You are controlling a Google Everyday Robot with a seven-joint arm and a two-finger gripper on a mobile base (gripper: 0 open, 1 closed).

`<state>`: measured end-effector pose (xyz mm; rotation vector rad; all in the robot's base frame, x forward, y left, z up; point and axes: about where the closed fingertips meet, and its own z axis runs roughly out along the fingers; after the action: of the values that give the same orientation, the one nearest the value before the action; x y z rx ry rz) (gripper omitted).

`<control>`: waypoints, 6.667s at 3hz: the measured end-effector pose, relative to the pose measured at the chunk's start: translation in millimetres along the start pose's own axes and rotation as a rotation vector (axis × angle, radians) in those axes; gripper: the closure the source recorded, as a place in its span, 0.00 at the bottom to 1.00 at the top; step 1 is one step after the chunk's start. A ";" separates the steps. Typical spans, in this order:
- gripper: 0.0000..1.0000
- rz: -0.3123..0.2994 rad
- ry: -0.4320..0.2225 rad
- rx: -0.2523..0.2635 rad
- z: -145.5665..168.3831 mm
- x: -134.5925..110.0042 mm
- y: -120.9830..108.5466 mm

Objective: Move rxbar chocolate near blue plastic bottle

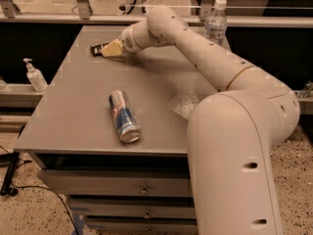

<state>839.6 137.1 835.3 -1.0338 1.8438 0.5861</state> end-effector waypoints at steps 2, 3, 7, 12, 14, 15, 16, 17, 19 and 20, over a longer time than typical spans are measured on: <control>0.88 -0.012 -0.056 -0.013 -10.8 -12.7 10.0; 1.00 -0.025 -0.090 -0.034 -19.3 -20.5 23.4; 1.00 -0.009 -0.138 -0.047 -107.6 3.9 50.4; 1.00 0.170 -0.022 0.231 -293.8 128.9 45.7; 1.00 0.160 -0.044 0.335 -314.9 131.5 13.3; 1.00 0.170 -0.071 0.428 -342.0 134.6 -16.9; 1.00 0.198 -0.091 0.507 -360.1 145.8 -42.6; 1.00 0.219 -0.133 0.571 -368.6 152.3 -67.8; 0.62 0.267 -0.111 0.599 -368.3 161.4 -90.4; 0.39 0.297 -0.088 0.596 -366.4 170.0 -92.6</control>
Offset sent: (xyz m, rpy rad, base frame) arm -0.0214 0.0003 0.0359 0.0781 -0.0754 0.0351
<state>701.3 -252.7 860.2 -0.3383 1.9335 0.2135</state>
